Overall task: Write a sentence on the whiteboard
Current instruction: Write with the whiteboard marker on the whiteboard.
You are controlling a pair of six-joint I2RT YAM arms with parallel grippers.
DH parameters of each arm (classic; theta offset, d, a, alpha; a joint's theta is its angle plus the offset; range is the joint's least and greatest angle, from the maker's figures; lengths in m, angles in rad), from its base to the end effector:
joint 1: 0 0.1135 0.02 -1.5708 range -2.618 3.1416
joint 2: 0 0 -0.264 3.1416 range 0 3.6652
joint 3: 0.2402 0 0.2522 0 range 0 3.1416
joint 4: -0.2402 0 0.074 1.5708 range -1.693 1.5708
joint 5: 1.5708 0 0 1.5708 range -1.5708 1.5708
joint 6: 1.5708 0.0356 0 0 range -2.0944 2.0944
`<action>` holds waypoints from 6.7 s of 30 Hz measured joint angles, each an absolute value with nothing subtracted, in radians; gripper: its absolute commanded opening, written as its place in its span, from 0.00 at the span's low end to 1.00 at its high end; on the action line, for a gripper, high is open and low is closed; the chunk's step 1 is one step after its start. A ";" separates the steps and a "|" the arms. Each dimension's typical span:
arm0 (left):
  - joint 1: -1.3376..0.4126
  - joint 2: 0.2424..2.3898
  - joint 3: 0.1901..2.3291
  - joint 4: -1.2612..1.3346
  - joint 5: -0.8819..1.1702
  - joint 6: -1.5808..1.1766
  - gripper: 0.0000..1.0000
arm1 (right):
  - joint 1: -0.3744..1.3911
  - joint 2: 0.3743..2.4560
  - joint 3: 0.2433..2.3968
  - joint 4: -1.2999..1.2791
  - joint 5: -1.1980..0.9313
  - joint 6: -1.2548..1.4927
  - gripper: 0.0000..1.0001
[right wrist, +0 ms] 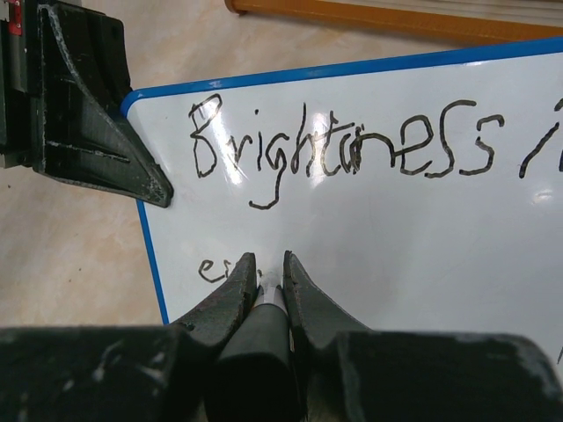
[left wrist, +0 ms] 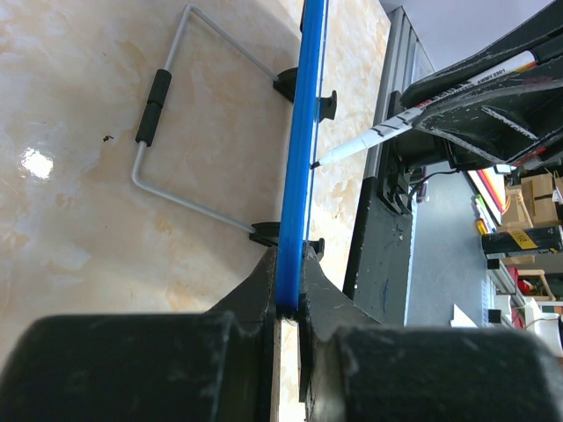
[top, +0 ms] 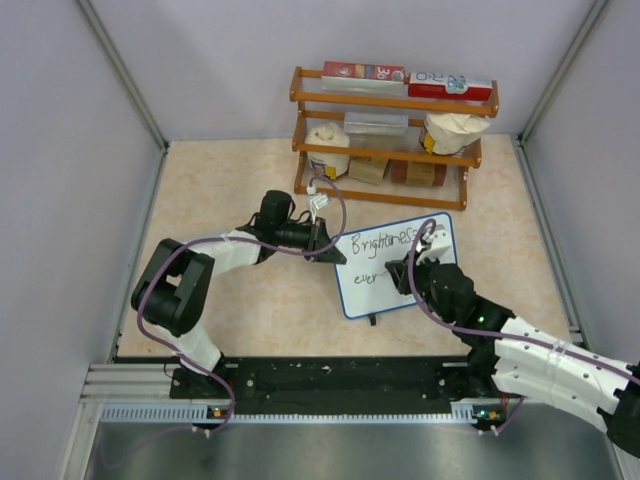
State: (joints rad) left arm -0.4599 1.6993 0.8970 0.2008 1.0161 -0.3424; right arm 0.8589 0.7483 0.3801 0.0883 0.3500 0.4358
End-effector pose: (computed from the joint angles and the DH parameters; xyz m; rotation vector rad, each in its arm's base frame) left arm 0.2946 -0.1797 0.1884 0.7567 2.1125 -1.5465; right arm 0.1268 0.1283 0.2312 -0.1482 1.8675 0.5814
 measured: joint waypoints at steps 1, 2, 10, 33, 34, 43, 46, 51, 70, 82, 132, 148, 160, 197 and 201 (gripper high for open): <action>-0.460 1.699 0.897 0.201 1.016 -0.342 0.00 | 0.859 0.748 0.382 0.089 0.356 0.433 0.00; -0.460 1.699 0.897 0.201 1.016 -0.342 0.00 | 0.859 0.747 0.382 0.090 0.361 0.430 0.00; -0.460 1.699 0.897 0.201 1.016 -0.342 0.00 | 0.859 0.740 0.382 0.089 0.379 0.430 0.00; -0.461 1.699 0.899 0.200 1.016 -0.342 0.00 | 0.852 0.703 0.377 0.059 0.372 0.442 0.00; -0.461 1.699 0.899 0.200 1.016 -0.342 0.00 | 0.852 0.698 0.377 0.059 0.371 0.442 0.00; -0.461 1.699 0.899 0.200 1.016 -0.342 0.00 | 0.852 0.678 0.377 0.060 0.376 0.439 0.00; -0.461 1.699 0.899 0.200 1.016 -0.342 0.00 | 0.852 0.690 0.378 0.060 0.385 0.439 0.00; -0.461 1.699 0.899 0.200 1.016 -0.342 0.00 | 0.851 0.712 0.377 0.060 0.395 0.440 0.00; -0.462 1.699 0.899 0.200 1.016 -0.342 0.00 | 0.848 0.658 0.347 0.010 0.390 0.474 0.00; -0.463 1.699 0.900 0.200 1.015 -0.342 0.00 | 0.848 0.628 0.348 -0.016 0.396 0.463 0.00; -0.466 1.699 0.902 0.198 1.009 -0.342 0.00 | 0.846 0.654 0.340 0.033 0.424 0.474 0.00; -0.466 1.699 0.902 0.198 1.009 -0.342 0.00 | 0.846 0.632 0.325 0.004 0.397 0.493 0.00; -0.466 1.699 0.902 0.198 1.009 -0.342 0.00 | 0.846 0.628 0.314 -0.016 0.350 0.514 0.00; -0.466 1.699 0.902 0.198 1.010 -0.341 0.00 | 0.532 0.491 0.392 -0.038 0.028 0.448 0.00; -0.466 1.699 0.902 0.198 1.010 -0.341 0.00 | 0.532 0.477 0.384 -0.067 0.031 0.446 0.00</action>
State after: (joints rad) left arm -0.4656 1.6993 0.9016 0.1982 1.0096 -0.3412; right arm 0.5316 0.4767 0.3840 -0.0669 0.0315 0.4458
